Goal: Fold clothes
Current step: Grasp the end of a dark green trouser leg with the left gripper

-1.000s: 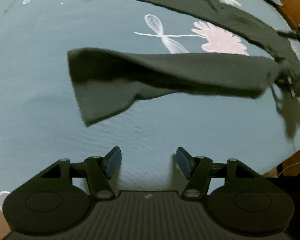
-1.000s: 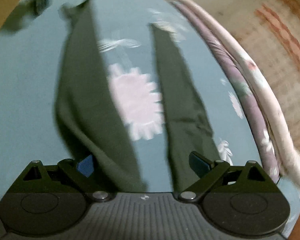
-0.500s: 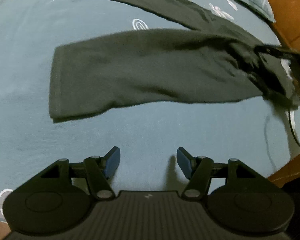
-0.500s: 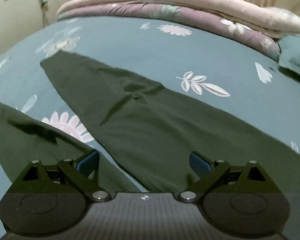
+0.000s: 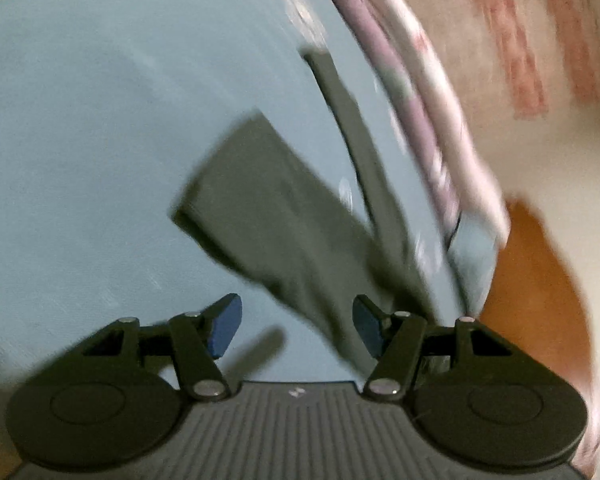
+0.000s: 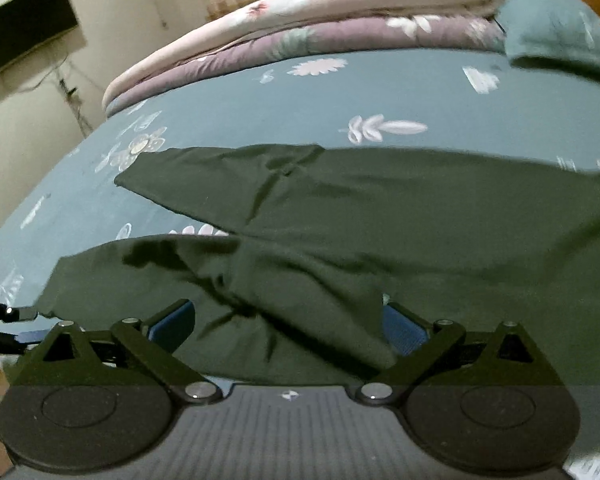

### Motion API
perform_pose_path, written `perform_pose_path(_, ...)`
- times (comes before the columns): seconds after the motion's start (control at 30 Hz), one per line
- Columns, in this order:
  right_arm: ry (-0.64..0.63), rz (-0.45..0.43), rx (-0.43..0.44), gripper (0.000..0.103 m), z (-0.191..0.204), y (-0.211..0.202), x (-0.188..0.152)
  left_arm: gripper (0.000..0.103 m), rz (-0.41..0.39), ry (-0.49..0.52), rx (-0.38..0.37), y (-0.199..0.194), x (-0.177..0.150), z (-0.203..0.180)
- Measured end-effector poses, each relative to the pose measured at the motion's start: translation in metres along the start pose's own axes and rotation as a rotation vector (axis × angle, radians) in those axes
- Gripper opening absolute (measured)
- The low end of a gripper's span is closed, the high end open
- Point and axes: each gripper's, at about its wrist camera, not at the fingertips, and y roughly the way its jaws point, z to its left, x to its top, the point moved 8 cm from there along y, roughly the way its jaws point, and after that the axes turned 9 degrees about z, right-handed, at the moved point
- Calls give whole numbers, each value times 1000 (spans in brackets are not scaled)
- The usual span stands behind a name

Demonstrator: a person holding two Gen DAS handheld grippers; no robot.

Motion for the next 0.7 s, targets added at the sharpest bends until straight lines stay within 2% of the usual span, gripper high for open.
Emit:
perform_pose_path(0.1,3,5,-3,102,2,-1,-1,62,-90,-60,-29,0,15,10)
perform_pose_path(0.17,-7,1,-11,102,6,-3,1,60,-113,-68,-43,4,25,11)
perform_pose_path(0.57,-44,11,17,102,25,7,5,59,-170,-3,-15,16,44,-2)
perform_pose_path(0.6,-42,13,19,102,25,8,4,57,-178,0,-10,16,45,-2)
perform_pose_path(0.7,-37,18,16,102,23,9,1,45,-206,-20,3,19,46,1)
